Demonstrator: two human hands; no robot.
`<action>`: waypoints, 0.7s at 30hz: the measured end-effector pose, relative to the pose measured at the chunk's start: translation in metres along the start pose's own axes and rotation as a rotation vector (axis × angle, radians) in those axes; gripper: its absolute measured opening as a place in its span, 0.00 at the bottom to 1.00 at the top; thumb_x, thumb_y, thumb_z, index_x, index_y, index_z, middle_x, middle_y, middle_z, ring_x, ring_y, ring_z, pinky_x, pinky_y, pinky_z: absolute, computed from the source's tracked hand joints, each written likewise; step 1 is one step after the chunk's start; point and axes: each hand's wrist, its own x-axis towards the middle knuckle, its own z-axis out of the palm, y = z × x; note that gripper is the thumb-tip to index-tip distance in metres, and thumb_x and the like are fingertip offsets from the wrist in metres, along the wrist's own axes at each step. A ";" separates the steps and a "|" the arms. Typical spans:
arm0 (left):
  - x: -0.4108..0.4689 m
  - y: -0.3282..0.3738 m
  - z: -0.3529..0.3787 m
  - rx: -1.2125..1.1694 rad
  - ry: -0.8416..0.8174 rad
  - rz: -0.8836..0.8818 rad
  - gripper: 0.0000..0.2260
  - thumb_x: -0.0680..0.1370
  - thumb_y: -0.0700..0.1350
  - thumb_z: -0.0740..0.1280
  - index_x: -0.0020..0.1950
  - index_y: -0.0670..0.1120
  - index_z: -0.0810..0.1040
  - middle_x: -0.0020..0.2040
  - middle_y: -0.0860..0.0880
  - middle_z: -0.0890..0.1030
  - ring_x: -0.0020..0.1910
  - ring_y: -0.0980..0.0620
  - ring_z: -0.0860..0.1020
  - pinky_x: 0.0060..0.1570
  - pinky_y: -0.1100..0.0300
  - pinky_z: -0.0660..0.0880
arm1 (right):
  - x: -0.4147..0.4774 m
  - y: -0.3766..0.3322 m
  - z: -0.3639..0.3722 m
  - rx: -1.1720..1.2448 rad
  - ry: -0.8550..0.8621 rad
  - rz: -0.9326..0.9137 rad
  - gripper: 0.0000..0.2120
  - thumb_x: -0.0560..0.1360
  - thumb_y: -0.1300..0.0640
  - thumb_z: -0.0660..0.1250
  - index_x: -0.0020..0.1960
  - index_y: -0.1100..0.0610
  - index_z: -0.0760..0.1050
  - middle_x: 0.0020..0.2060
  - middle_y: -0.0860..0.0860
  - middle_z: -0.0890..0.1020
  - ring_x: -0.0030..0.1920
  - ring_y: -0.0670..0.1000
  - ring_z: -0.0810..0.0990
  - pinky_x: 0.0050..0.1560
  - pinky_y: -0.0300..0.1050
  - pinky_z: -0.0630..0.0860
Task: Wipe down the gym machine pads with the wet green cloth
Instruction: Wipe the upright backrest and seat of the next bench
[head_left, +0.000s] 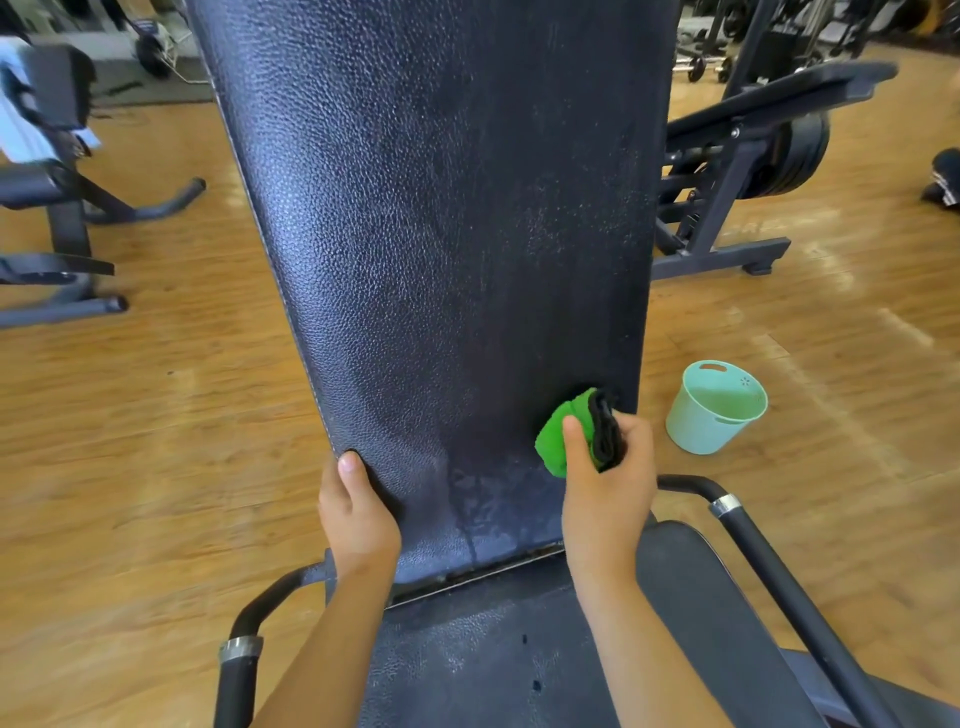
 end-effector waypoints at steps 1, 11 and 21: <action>0.000 0.000 0.000 0.003 -0.001 -0.017 0.18 0.84 0.52 0.50 0.61 0.42 0.72 0.50 0.50 0.72 0.53 0.53 0.67 0.52 0.59 0.62 | -0.007 0.012 -0.002 -0.033 0.003 0.022 0.08 0.75 0.55 0.70 0.50 0.52 0.73 0.44 0.47 0.78 0.47 0.46 0.77 0.50 0.40 0.73; 0.005 -0.007 0.001 -0.011 0.011 0.062 0.19 0.75 0.58 0.48 0.53 0.48 0.69 0.43 0.61 0.71 0.48 0.53 0.69 0.47 0.63 0.62 | -0.032 0.043 -0.006 -0.017 0.102 0.304 0.07 0.75 0.61 0.71 0.50 0.58 0.74 0.42 0.47 0.78 0.43 0.48 0.75 0.43 0.31 0.72; 0.008 -0.012 0.000 -0.017 0.001 0.063 0.25 0.72 0.65 0.48 0.53 0.47 0.70 0.43 0.59 0.72 0.48 0.53 0.69 0.47 0.63 0.62 | -0.005 -0.017 0.024 -0.005 -0.029 -0.095 0.09 0.74 0.57 0.72 0.49 0.55 0.73 0.44 0.49 0.76 0.46 0.49 0.75 0.49 0.43 0.74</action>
